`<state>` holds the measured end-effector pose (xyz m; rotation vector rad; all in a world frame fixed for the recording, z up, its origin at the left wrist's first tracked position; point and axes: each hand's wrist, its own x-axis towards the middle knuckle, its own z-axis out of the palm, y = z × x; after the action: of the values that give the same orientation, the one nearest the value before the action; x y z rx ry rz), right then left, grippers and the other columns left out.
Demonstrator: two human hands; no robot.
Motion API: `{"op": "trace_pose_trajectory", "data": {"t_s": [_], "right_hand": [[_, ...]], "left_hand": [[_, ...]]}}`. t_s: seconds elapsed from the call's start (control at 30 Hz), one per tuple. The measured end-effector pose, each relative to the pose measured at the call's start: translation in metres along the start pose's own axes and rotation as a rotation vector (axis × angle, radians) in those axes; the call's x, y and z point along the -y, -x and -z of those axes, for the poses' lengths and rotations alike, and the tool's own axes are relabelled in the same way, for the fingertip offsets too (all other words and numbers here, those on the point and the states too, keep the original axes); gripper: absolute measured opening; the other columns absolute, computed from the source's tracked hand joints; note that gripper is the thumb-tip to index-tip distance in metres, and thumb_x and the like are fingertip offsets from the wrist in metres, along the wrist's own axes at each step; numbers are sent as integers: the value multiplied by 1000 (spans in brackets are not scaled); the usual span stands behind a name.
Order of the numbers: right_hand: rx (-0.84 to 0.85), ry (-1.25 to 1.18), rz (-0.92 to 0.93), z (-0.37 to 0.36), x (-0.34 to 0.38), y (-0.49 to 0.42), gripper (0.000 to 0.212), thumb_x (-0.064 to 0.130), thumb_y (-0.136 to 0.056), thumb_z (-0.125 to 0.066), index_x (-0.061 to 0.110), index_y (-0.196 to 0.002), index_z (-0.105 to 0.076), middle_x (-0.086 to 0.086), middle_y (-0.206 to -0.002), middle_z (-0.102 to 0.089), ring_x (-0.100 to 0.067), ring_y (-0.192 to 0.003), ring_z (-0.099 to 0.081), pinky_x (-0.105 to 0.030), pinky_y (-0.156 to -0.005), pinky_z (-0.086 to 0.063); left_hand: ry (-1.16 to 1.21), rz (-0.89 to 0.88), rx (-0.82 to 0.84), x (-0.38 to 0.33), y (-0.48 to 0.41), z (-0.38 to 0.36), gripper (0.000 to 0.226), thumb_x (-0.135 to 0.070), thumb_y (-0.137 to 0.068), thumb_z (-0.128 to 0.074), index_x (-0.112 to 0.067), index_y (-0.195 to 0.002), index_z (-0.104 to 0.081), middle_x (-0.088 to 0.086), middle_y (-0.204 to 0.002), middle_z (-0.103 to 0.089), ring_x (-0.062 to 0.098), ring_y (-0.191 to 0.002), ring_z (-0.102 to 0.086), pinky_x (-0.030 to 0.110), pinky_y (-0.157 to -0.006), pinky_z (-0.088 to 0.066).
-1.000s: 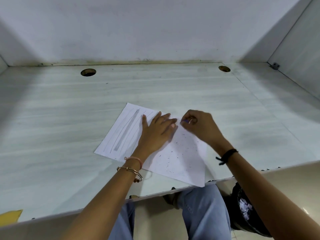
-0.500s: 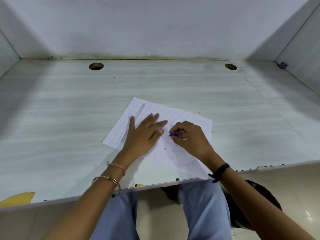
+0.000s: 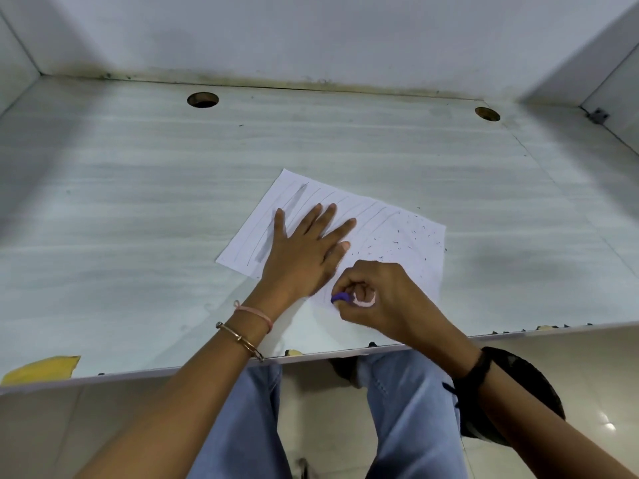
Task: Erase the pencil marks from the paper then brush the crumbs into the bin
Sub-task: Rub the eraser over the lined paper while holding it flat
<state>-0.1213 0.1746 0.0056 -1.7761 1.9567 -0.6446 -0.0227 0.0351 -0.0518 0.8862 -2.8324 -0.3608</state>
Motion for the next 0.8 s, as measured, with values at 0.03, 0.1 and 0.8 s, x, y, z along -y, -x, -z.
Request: {"op": "trace_pose_trajectory", "data": {"t_s": [0.03, 0.1, 0.8], "right_hand": [[11, 14, 5, 3, -1, -2, 7, 15, -74, -73, 19, -80, -72, 7, -72, -64, -8, -70, -53, -11, -63, -39], [-76, 44, -8, 11, -9, -14, 7, 13, -74, -73, 17, -79, -72, 11, -69, -60, 1, -68, -52, -8, -63, -36], [44, -6, 32, 9, 3, -7, 9, 10, -71, -74, 16, -77, -72, 17, -68, -58, 3, -69, -52, -8, -65, -37]], "left_hand": [[1, -4, 0, 0, 0, 0, 50, -53, -101, -4, -49, -151, -3, -12, -163, 4, 9, -149, 8, 63, -113, 11], [-14, -8, 4, 0, 0, 0, 54, -56, -98, 1, -49, -151, -3, -11, -163, 4, 10, -149, 8, 64, -113, 11], [-40, -9, -6, -1, 0, 0, 50, -51, -101, -9, -48, -151, -2, -11, -163, 4, 9, -149, 8, 64, -113, 11]]}}
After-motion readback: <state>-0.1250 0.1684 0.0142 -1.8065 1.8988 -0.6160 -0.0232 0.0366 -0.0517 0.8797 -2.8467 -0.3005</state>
